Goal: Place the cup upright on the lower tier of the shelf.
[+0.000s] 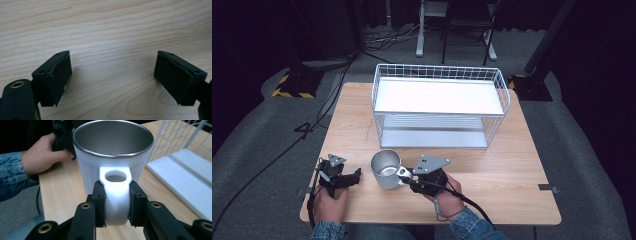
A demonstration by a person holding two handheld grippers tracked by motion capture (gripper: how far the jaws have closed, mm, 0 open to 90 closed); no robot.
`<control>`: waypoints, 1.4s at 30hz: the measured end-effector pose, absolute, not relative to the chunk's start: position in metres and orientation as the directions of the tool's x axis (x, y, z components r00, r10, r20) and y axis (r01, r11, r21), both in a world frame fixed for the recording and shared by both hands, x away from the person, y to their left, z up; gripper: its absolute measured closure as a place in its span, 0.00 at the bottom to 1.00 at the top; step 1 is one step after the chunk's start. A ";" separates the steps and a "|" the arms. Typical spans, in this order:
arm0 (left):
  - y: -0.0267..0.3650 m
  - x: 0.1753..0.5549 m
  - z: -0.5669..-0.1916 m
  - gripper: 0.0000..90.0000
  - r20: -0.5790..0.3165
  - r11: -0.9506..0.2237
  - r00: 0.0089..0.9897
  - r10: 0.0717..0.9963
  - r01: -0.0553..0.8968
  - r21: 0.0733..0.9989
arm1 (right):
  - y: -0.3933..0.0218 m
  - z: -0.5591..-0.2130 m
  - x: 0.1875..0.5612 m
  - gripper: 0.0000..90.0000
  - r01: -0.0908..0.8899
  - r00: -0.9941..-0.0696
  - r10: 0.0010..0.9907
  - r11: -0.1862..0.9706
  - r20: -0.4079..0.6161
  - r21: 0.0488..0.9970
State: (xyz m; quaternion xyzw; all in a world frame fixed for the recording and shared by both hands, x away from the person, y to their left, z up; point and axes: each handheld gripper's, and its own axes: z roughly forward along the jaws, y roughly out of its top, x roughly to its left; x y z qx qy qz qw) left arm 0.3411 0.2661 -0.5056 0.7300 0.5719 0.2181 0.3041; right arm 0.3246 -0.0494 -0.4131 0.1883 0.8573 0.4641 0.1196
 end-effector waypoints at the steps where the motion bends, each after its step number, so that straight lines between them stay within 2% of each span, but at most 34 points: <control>1: 0.266 0.341 -0.506 0.17 -0.029 -0.161 0.251 0.968 0.703 0.693 | -0.050 -0.410 0.330 0.79 0.217 -0.893 0.450 0.487 -0.030 0.846; 18: 0.266 0.341 -0.506 0.17 -0.030 -0.161 0.251 0.967 0.702 0.694 | -0.056 -0.404 0.388 0.79 0.289 -0.801 0.598 0.408 -0.014 0.866; 29: 0.266 0.341 -0.506 0.17 -0.029 -0.161 0.251 0.968 0.703 0.693 | -0.061 -0.408 0.425 0.79 0.318 -0.687 0.725 0.354 -0.044 0.880; 42: 0.266 0.341 -0.506 0.17 -0.029 -0.161 0.251 0.968 0.702 0.693 | -0.070 -0.421 0.449 0.79 0.365 -0.571 0.818 0.327 -0.068 0.872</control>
